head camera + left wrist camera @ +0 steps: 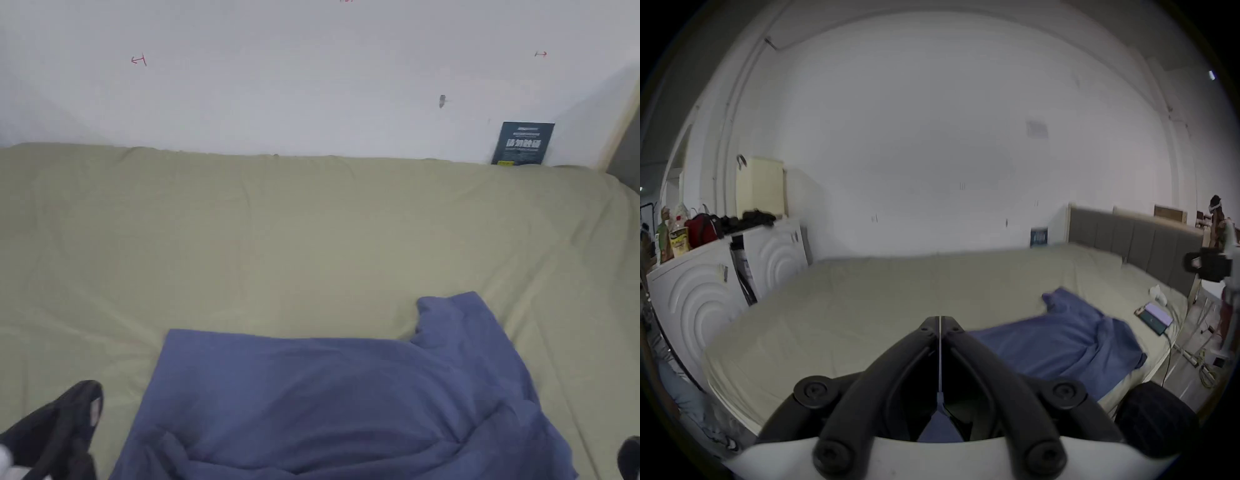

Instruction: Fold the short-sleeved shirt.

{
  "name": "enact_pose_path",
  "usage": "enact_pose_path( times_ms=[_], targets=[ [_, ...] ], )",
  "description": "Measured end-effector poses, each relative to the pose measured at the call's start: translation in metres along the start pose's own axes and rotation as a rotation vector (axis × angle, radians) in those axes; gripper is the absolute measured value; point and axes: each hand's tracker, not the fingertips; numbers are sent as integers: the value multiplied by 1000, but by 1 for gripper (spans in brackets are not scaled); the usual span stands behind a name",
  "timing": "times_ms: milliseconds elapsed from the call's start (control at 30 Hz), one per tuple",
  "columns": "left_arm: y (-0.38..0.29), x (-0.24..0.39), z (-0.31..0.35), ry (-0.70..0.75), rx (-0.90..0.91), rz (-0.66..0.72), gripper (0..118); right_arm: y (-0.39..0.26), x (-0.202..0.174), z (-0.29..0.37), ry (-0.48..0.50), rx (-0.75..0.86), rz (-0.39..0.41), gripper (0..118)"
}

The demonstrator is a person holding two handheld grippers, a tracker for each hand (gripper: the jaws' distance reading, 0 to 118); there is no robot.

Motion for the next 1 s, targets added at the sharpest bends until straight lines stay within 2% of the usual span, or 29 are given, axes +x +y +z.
enact_pose_path(
  times_ms=[133, 167, 233, 333, 400, 433, 467, 500, 533, 567, 633, 667, 700, 733, 767, 800, 833, 867, 1000],
  targets=[
    [-2, -24, -105, -83, -199, 77, 0, -6, 5, -10, -15, -54, -10, 0],
    [-4, -29, -142, -103, -296, 103, 0, -8, 6, -15, -20, -72, -8, 0],
    [-10, -35, -204, -110, -462, 15, 0, -11, 11, -25, -27, -135, -25, 0],
    [-26, -47, -293, -143, -561, 48, 0, -15, 18, -39, -48, -184, -45, 0],
    [-36, -50, -335, -115, -635, -11, 4, -17, 23, -44, -62, -200, -48, 0],
    [-40, -50, -354, -98, -676, -68, 32, -16, 25, -47, -66, -205, -47, 0],
    [-43, -46, -361, -52, -699, -133, 102, -15, 27, -49, -67, -214, -47, 0],
    [-48, -45, -377, -16, -734, -188, 118, -11, 24, -54, -69, -227, -43, 0],
    [-49, -47, -377, -11, -752, -214, 112, -11, 24, -56, -72, -237, -38, 0],
    [-50, -50, -382, 25, -681, -194, 110, -12, 24, -59, -79, -243, -32, 0],
    [-57, -55, -384, 53, -762, -128, 106, -13, 26, -62, -86, -257, -32, 0],
    [-61, -54, -386, 10, -768, -85, 98, -13, 27, -65, -93, -265, -30, 0],
    [-62, -53, -386, 27, -751, -96, 91, -14, 28, -68, -98, -273, -27, 0],
    [-79, -62, -415, 26, -755, -101, 84, -14, 29, -71, -96, -278, -27, 0],
    [-80, -61, -414, -19, -757, -62, 73, -12, 29, -74, -96, -283, -30, 0],
    [-78, -60, -409, -9, -744, -57, 55, -12, 30, -78, -100, -287, -31, 0],
    [-76, -58, -405, -27, -728, -61, 33, -11, 31, -81, -101, -290, -33, 0],
    [-66, -47, -390, -53, -723, -50, 0, -10, 32, -86, -102, -294, -32, 0],
    [-67, -45, -372, -65, -685, -11, 0, -5, 34, -112, -82, -319, 8, 0]
  ],
)
